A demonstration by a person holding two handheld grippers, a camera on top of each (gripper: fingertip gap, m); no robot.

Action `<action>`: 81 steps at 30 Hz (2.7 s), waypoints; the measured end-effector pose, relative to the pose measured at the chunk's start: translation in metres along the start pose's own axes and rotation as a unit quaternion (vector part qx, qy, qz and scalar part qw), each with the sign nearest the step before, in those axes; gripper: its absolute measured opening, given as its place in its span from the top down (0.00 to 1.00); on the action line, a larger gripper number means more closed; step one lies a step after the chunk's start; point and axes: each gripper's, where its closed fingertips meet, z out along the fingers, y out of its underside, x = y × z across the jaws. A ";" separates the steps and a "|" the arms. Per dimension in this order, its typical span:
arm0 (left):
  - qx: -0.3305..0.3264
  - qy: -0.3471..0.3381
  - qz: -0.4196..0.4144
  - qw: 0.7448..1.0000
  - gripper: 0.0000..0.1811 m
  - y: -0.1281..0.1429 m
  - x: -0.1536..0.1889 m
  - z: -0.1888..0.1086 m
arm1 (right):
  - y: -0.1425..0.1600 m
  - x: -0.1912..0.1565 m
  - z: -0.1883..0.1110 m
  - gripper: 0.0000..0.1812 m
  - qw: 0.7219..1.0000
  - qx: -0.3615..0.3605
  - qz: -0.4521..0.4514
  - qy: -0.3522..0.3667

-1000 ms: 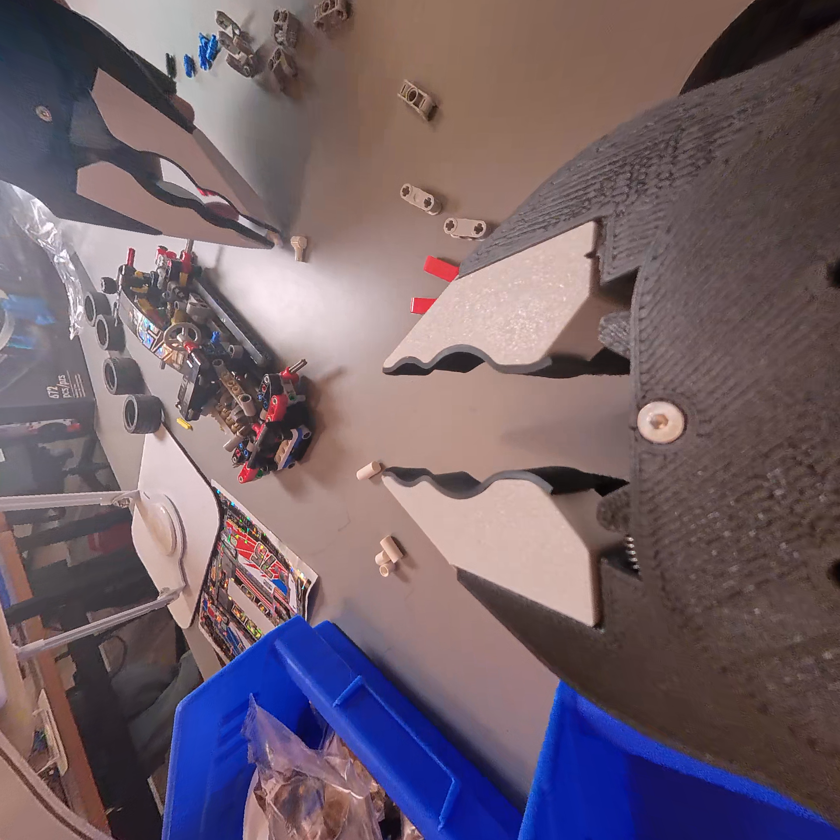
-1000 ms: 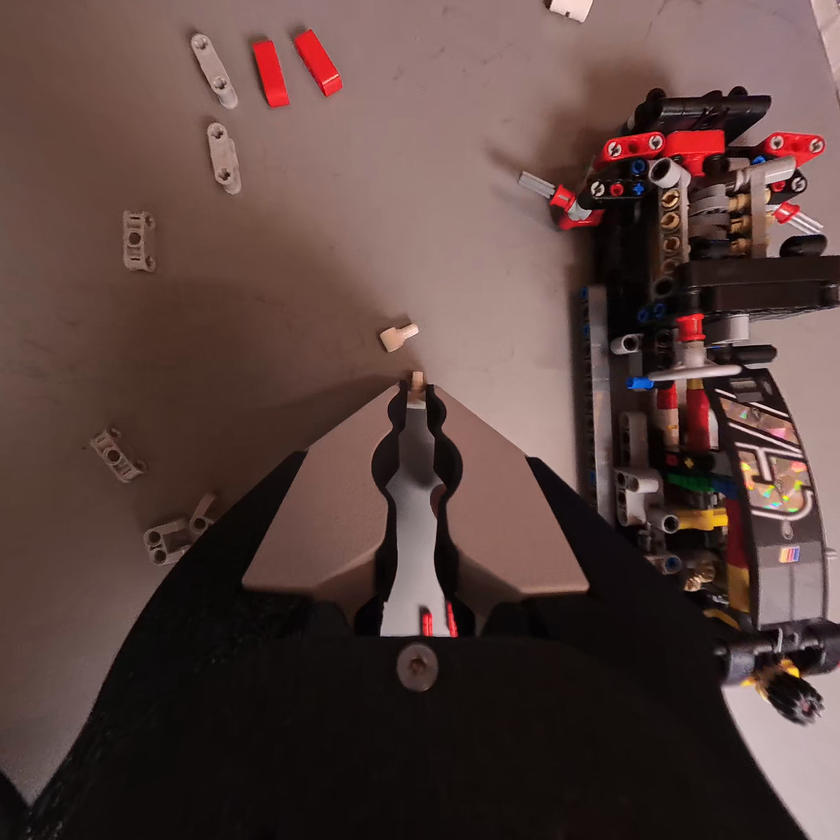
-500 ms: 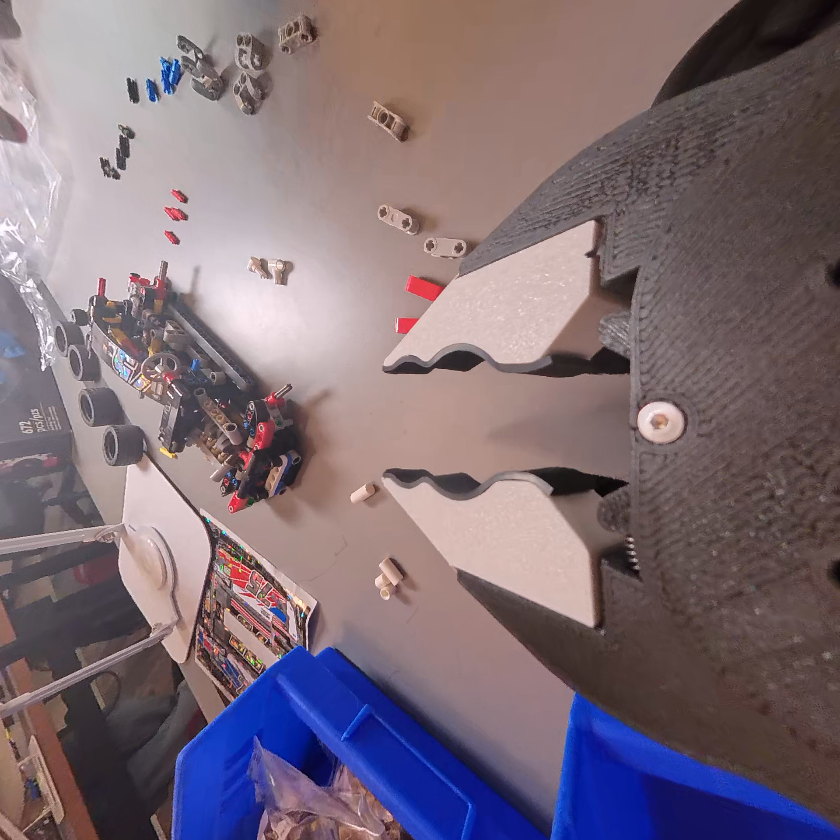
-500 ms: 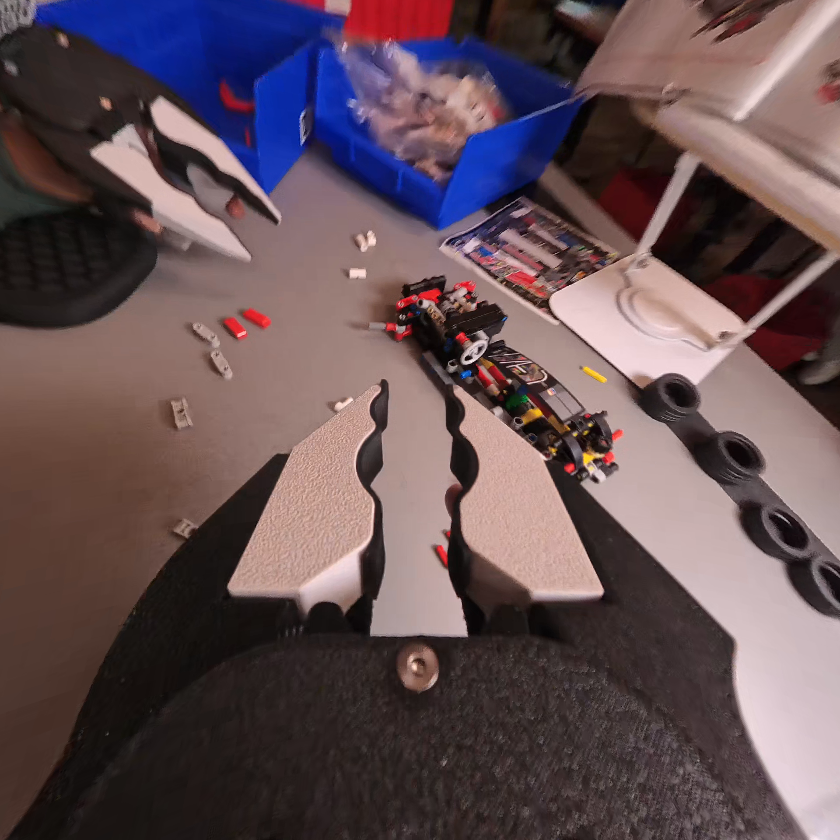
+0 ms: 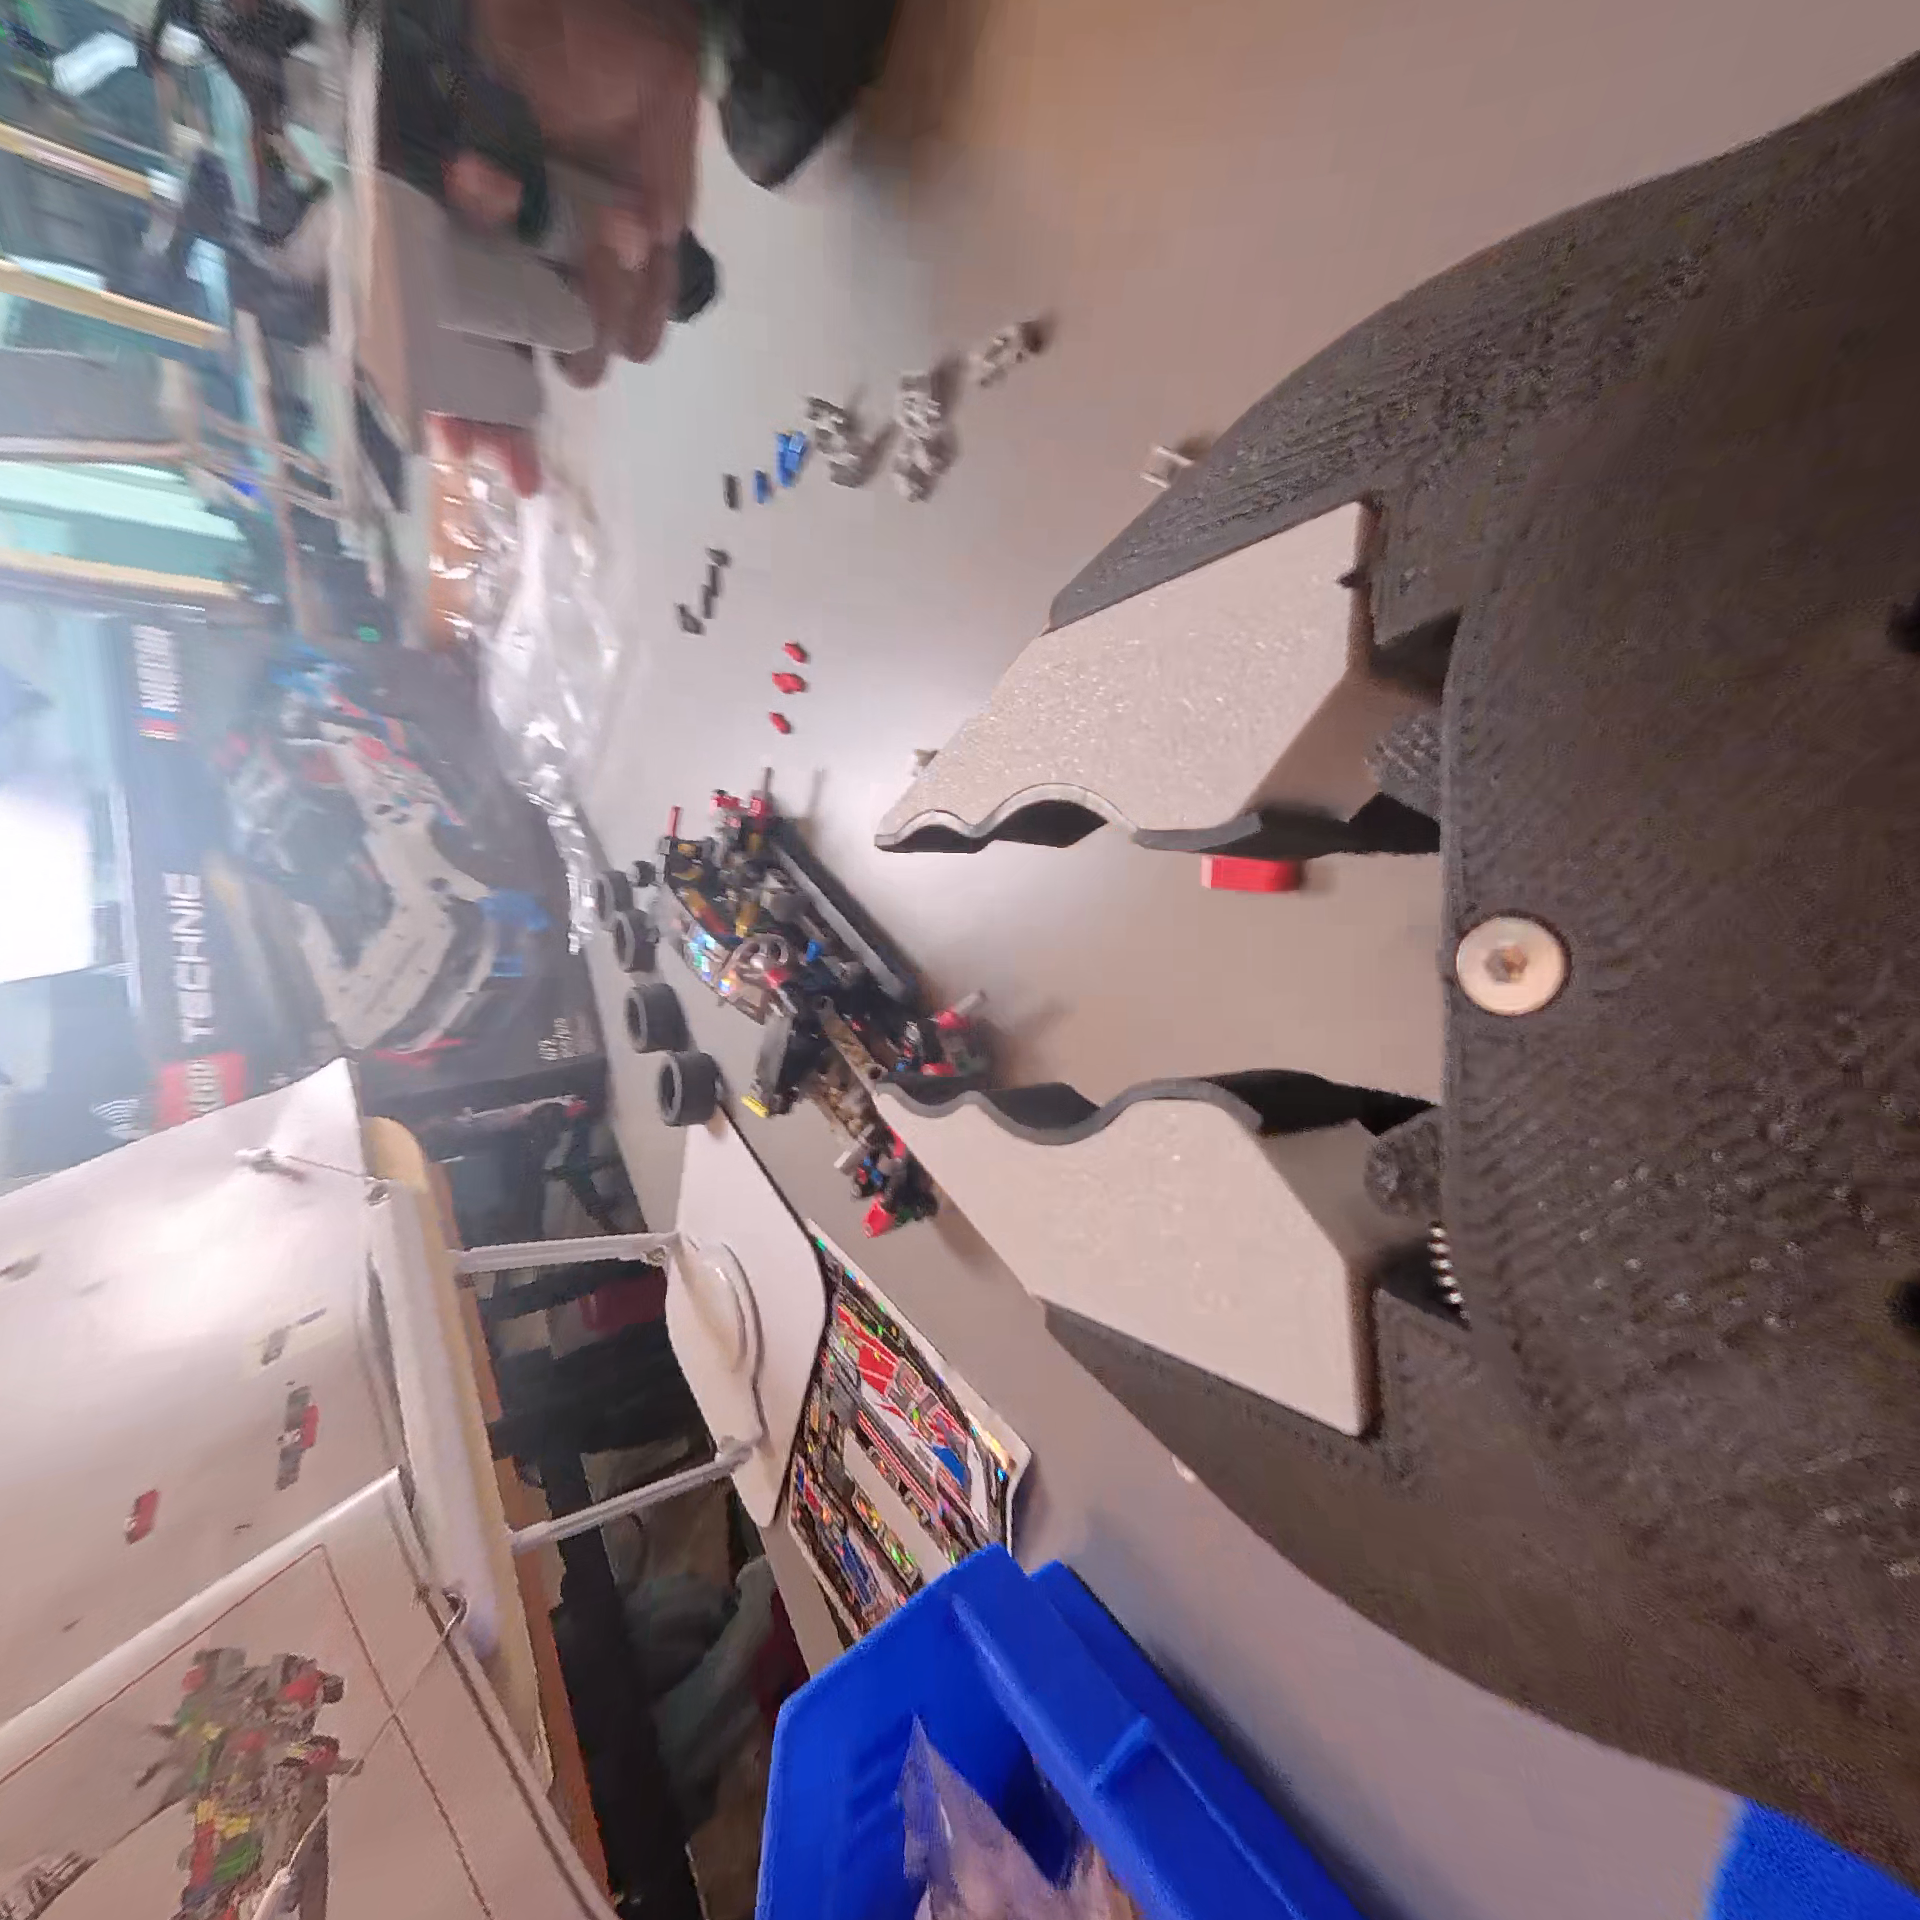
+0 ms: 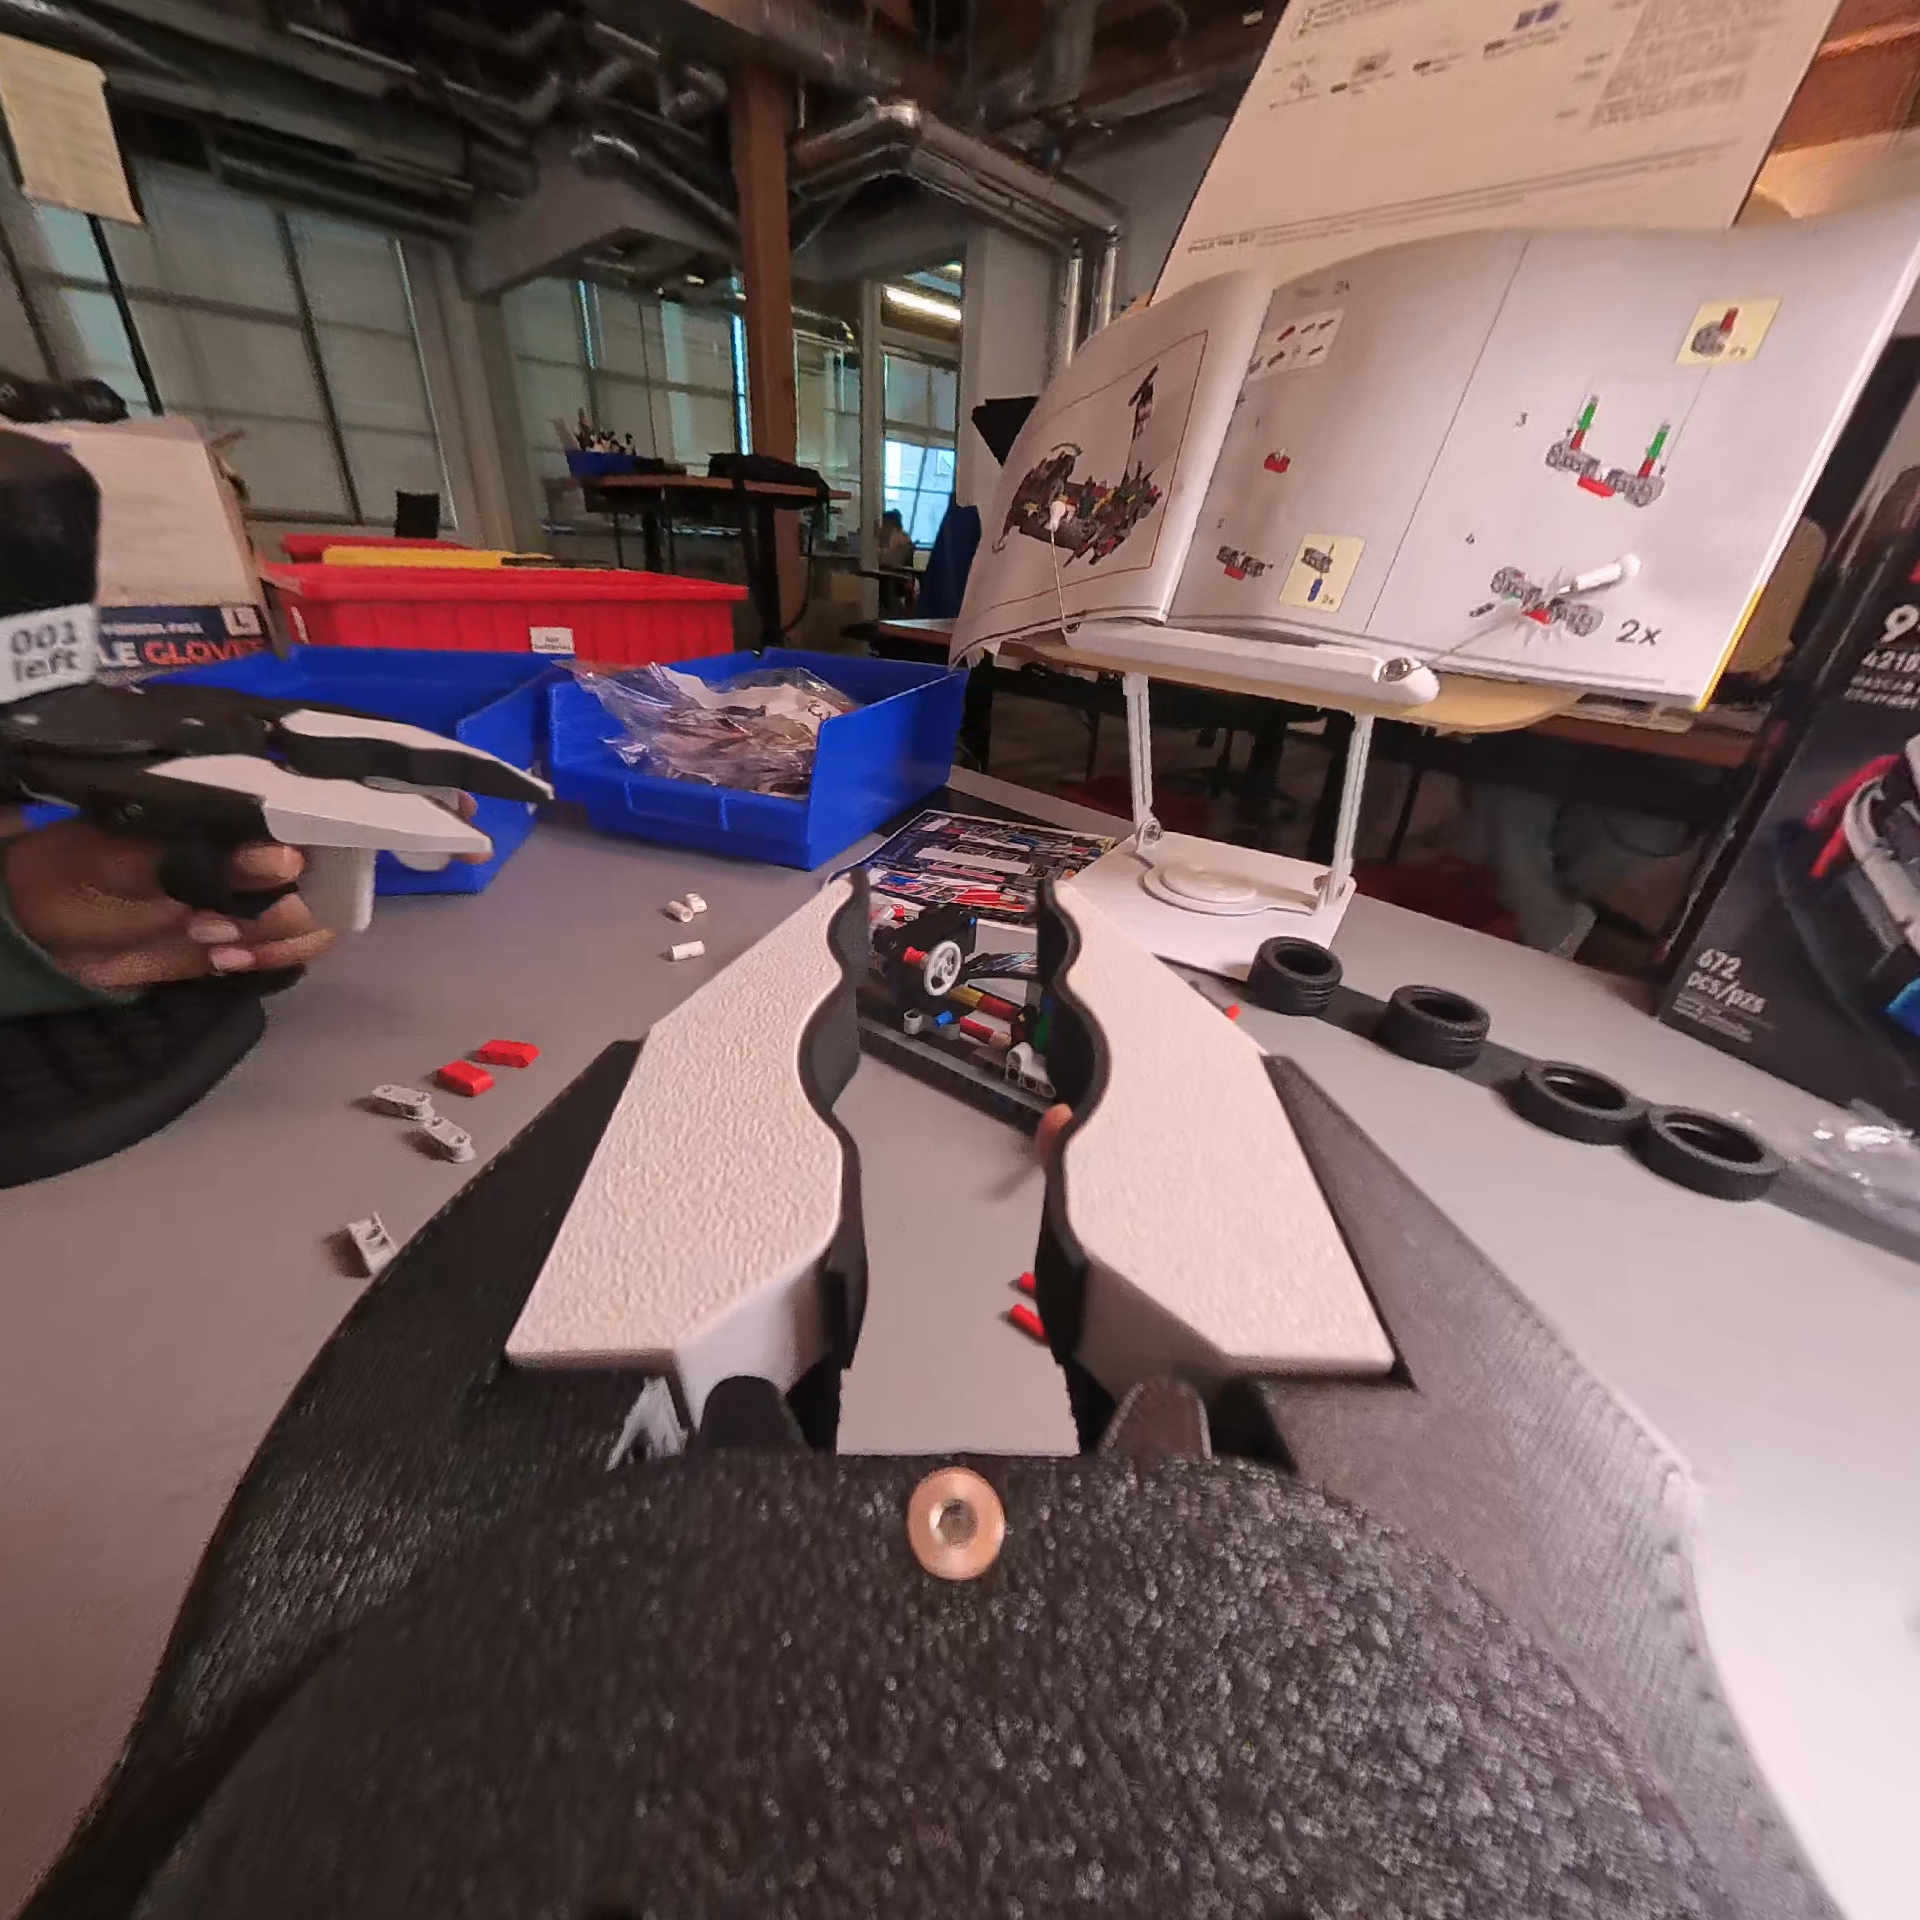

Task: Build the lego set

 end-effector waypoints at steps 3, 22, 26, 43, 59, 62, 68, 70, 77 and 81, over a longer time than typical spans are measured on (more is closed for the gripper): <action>0.021 -0.019 -0.033 0.999 0.78 -0.009 -0.007 0.020 | 0.006 0.000 0.000 0.83 1.000 -0.006 0.014 -0.001; 0.076 0.012 -0.125 0.989 0.76 -0.038 -0.025 0.027 | 0.028 0.034 -0.004 0.87 0.997 -0.040 -0.002 0.062; 0.082 0.008 -0.091 0.992 0.76 -0.046 -0.019 0.023 | 0.032 0.036 -0.003 0.87 0.997 -0.045 0.000 0.066; 0.056 -0.010 -0.062 0.996 0.77 -0.031 -0.023 0.008 | 0.038 0.036 -0.002 0.88 0.996 -0.056 -0.003 0.064; 0.044 -0.015 -0.065 0.997 0.77 -0.023 -0.028 0.011 | 0.035 0.035 -0.003 0.88 0.997 -0.052 -0.002 0.060; 0.043 -0.015 -0.069 0.997 0.77 -0.022 -0.028 0.011 | 0.036 0.036 -0.003 0.88 0.996 -0.055 -0.005 0.063; 0.048 -0.013 -0.069 0.996 0.77 -0.025 -0.026 0.010 | 0.037 0.037 -0.004 0.88 0.996 -0.055 0.000 0.066; 0.048 -0.013 -0.066 0.997 0.77 -0.025 -0.026 0.010 | 0.036 0.036 -0.004 0.88 0.996 -0.053 0.001 0.066; 0.047 -0.017 -0.062 0.997 0.77 -0.025 -0.026 0.010 | 0.029 0.038 -0.006 0.88 0.996 -0.041 -0.001 0.073; 0.042 -0.018 -0.060 0.997 0.77 -0.023 -0.026 0.011 | 0.026 0.037 -0.007 0.88 0.997 -0.038 -0.001 0.071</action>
